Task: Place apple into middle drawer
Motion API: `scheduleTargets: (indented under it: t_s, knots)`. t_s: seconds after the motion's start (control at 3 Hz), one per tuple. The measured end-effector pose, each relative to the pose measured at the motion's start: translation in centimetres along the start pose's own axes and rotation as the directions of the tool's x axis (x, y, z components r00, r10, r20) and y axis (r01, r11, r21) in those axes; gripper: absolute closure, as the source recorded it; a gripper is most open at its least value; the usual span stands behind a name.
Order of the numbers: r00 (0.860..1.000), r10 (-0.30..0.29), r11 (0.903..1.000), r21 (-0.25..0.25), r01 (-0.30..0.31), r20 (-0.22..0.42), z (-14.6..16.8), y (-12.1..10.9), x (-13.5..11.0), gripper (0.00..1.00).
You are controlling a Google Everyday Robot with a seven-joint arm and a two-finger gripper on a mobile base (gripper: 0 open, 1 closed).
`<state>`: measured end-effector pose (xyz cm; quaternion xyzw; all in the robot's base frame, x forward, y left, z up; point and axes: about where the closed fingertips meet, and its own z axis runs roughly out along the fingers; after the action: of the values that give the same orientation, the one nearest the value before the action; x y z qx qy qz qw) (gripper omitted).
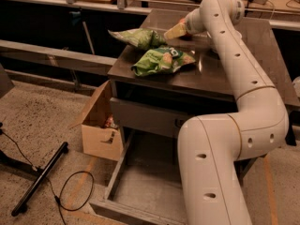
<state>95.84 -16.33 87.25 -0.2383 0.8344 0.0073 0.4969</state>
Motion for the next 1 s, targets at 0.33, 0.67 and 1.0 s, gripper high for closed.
scheduleTargets:
  t_s: [0.33, 0.67, 1.0]
  knots:
    - [0.999, 0.028, 0.9995, -0.012, -0.028, 0.015, 0.43, 0.03, 0.33, 0.18]
    - [0.999, 0.04, 0.9988, -0.028, -0.039, 0.028, 0.71, 0.15, 0.61, 0.43]
    - [0.999, 0.038, 0.9987, -0.035, -0.037, 0.03, 0.48, 0.07, 0.69, 0.64]
